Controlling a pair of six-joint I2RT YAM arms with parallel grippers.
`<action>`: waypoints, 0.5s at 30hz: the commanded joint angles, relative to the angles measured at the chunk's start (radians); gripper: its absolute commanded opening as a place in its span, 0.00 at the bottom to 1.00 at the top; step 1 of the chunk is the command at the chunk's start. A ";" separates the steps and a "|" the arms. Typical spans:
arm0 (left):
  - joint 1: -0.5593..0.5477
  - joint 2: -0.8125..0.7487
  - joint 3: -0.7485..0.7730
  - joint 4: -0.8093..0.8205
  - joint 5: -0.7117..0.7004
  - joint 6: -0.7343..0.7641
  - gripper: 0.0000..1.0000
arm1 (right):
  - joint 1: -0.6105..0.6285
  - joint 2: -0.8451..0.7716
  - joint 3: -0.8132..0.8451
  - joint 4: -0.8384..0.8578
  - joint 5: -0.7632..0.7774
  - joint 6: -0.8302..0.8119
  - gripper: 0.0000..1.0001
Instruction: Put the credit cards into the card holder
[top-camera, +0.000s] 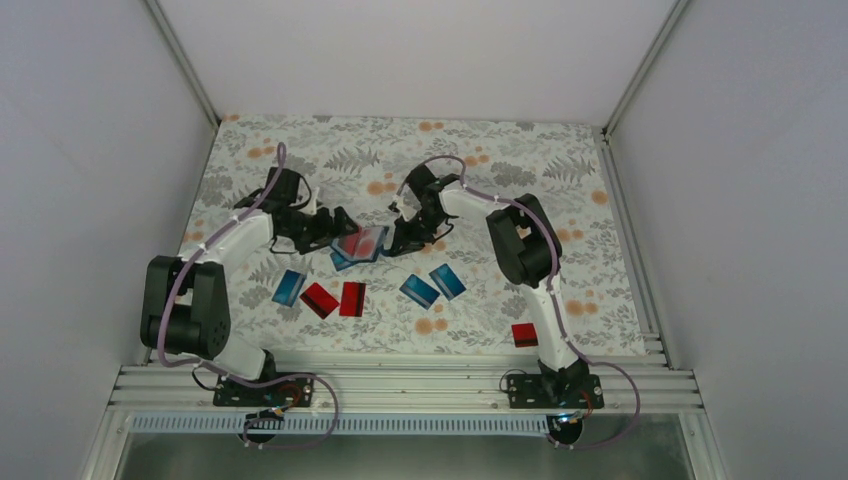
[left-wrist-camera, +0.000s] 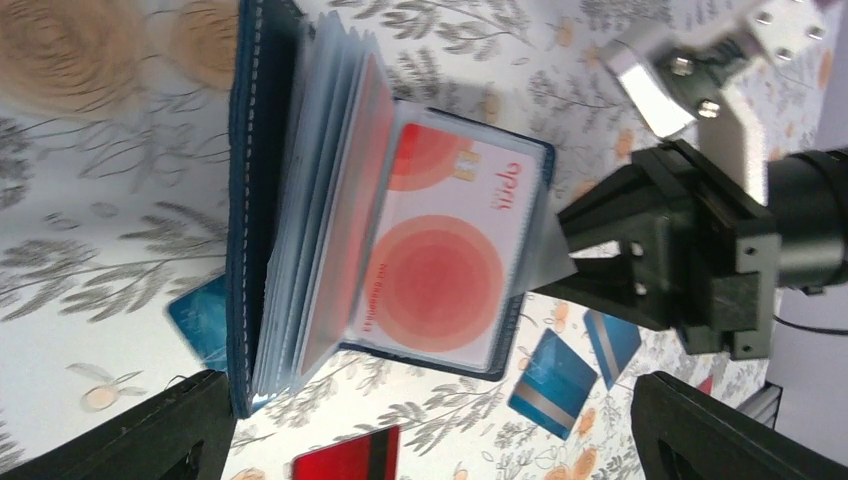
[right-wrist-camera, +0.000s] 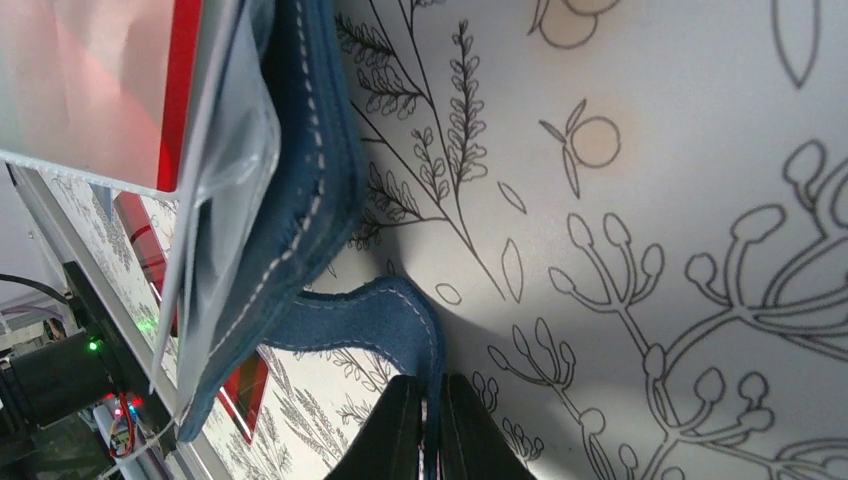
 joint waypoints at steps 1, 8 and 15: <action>-0.052 0.015 0.049 0.035 0.059 0.049 0.98 | -0.003 0.037 0.037 -0.011 0.018 -0.018 0.04; -0.121 0.047 0.106 0.039 0.062 0.091 0.98 | -0.008 0.043 0.043 -0.014 0.026 -0.016 0.04; -0.156 0.124 0.099 0.072 0.114 0.133 0.97 | -0.030 0.032 0.044 -0.010 0.053 0.003 0.04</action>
